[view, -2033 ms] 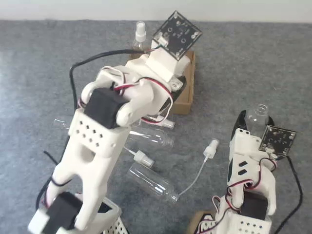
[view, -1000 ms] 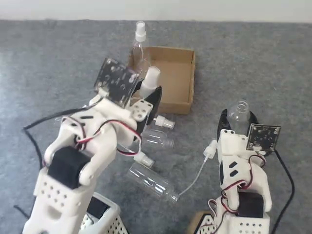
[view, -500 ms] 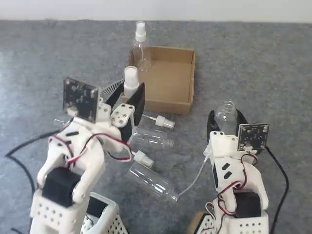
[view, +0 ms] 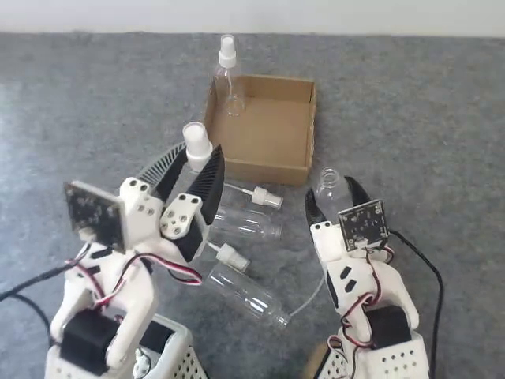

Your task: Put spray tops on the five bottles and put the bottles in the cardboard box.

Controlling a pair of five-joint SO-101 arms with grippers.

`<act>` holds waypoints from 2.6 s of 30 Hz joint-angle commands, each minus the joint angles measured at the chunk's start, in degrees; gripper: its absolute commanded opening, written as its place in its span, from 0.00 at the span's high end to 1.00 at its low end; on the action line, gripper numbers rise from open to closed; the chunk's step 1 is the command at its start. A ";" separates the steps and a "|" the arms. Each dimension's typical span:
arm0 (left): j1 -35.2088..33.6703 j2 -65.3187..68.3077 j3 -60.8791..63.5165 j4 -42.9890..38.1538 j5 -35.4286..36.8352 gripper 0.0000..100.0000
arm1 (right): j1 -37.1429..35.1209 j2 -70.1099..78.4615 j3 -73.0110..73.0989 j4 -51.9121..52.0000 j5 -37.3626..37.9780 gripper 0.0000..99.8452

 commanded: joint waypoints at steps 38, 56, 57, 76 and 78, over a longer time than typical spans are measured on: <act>-9.93 -21.98 5.49 -1.76 8.88 0.99 | -25.01 -0.84 7.12 -7.87 0.97 0.91; -5.27 -23.65 6.20 -0.53 8.53 0.99 | -28.79 -0.84 7.12 -7.87 6.68 0.91; -5.27 -23.65 6.20 -0.53 8.53 0.99 | -29.23 -0.84 7.12 -7.87 6.68 0.91; 2.02 -23.65 8.57 -0.88 5.01 0.99 | -29.41 -0.84 7.12 -7.96 7.82 0.91; 2.11 -23.65 8.66 -0.88 5.01 0.99 | -29.49 -0.84 7.12 -7.78 9.76 0.91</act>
